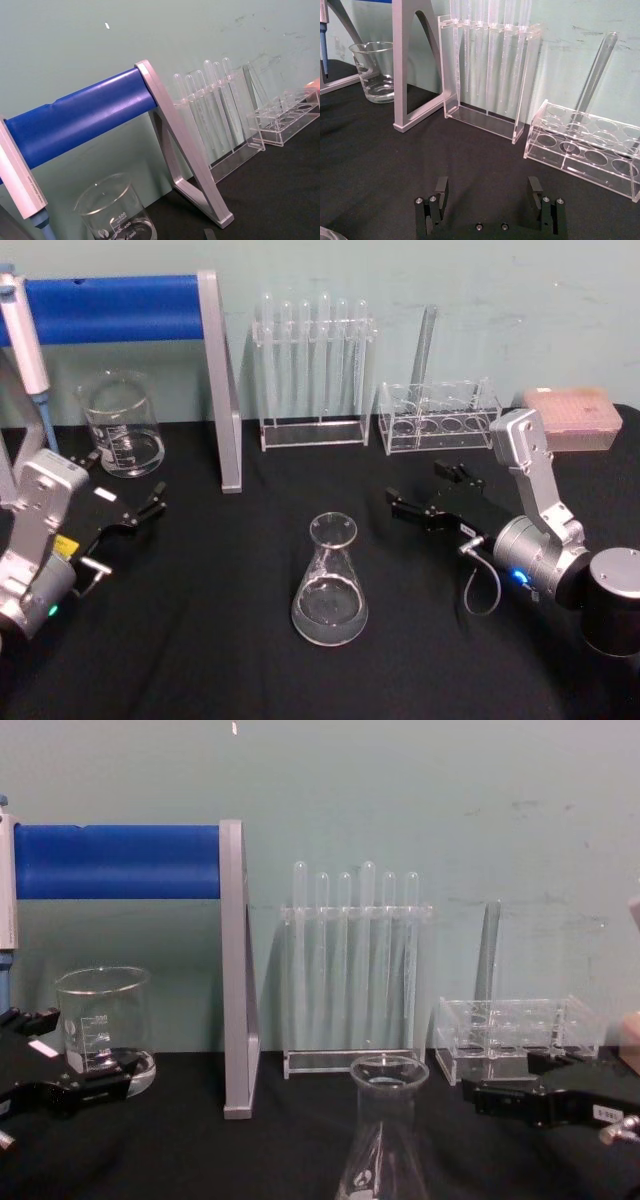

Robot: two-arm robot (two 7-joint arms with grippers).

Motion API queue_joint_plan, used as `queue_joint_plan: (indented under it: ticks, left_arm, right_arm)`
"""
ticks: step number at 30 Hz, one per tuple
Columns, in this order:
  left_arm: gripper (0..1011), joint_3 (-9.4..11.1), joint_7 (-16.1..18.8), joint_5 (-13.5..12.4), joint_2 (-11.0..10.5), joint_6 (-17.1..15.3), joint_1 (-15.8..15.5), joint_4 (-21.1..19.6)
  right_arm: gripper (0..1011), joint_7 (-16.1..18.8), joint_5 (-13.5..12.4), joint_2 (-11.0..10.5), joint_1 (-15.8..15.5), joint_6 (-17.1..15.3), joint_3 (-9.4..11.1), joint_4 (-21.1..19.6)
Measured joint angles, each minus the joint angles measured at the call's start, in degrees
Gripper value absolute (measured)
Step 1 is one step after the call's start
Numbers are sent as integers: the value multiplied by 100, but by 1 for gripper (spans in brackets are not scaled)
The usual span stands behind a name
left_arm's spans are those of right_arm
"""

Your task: Grasp the erlenmeyer flask with one hand, shake it three times, then place it back.

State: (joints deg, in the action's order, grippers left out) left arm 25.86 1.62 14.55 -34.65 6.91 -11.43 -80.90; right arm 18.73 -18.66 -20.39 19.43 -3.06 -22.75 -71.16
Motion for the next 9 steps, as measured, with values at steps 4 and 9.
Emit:
queue_joint_plan:
  ticks: [4,9]
  left_arm:
    - [1001,0,0,0,0,0,0,0]
    - [1001,0,0,0,0,0,0,0]
  right_arm:
    - [1000,0,0,0,0,0,0,0]
    - [1000,0,0,0,0,0,0,0]
